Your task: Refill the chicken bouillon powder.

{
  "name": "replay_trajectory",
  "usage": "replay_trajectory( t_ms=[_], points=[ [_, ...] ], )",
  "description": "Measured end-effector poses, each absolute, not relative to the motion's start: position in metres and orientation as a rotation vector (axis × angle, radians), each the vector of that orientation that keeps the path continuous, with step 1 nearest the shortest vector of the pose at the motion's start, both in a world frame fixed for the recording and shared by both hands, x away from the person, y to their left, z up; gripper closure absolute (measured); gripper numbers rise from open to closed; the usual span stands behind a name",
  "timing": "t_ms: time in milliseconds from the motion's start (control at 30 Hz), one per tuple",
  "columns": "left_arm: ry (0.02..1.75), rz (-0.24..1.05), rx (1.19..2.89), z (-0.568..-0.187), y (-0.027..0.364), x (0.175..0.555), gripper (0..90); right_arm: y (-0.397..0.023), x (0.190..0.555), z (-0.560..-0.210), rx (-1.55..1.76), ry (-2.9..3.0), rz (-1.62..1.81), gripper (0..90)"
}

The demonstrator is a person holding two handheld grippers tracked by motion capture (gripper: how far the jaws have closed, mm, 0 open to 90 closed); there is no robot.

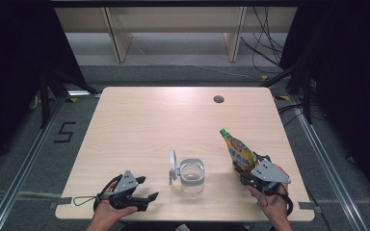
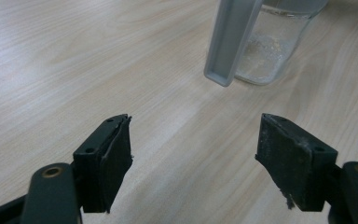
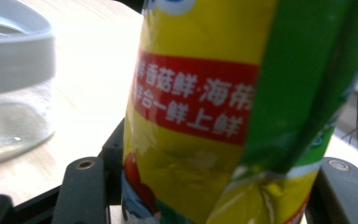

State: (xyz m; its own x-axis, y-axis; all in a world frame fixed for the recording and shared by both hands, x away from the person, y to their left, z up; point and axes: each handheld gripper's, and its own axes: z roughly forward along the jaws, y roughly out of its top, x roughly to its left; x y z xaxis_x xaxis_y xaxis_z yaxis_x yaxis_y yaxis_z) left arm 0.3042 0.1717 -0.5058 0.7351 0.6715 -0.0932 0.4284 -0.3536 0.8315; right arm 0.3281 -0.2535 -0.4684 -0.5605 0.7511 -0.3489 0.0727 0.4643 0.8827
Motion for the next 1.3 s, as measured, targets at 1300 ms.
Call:
replay_trajectory(
  t_ms=[1300],
  points=[
    [0.826,0.338,2.005,-0.505,0.172,0.305,25.2,-0.198,0.264,-0.456,-0.11,1.864,0.302,42.4]
  ],
)
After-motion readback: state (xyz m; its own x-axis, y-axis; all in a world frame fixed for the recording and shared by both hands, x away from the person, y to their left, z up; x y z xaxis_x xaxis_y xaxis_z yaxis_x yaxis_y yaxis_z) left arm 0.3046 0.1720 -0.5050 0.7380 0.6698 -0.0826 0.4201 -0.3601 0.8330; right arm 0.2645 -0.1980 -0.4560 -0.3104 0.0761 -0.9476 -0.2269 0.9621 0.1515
